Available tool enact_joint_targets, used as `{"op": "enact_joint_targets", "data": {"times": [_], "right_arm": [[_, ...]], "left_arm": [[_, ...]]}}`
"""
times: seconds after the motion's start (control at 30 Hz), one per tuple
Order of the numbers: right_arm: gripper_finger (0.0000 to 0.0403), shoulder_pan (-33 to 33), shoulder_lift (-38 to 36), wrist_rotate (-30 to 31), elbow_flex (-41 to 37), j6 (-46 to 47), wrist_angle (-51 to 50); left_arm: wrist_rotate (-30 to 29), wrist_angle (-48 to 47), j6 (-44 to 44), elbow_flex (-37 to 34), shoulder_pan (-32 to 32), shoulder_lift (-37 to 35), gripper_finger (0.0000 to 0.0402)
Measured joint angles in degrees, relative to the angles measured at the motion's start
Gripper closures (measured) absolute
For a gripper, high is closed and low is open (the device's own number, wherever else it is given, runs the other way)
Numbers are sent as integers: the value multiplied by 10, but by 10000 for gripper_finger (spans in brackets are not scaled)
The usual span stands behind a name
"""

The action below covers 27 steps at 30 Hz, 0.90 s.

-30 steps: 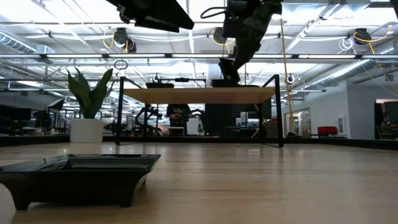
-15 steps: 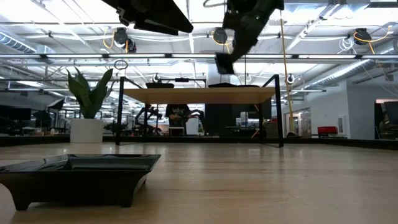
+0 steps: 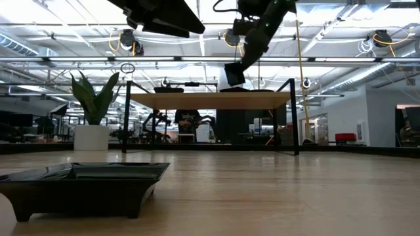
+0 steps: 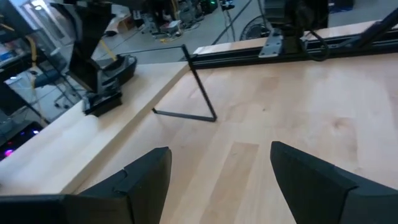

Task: Pick & Place Mini shaped plates
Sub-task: Stack the black square plate on top of the other black square plates on the shelf

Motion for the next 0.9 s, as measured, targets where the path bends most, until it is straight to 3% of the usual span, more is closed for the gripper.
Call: {"op": "enact_joint_targets", "data": {"times": [0.33,0.9], "right_arm": [[403,0,0,31,-26,-10,-3],[403,46,0,29,-34,-8,-30]], "left_arm": [[13,1,0,0,0,0,128],[13,1,4,0,0,0,128]]}}
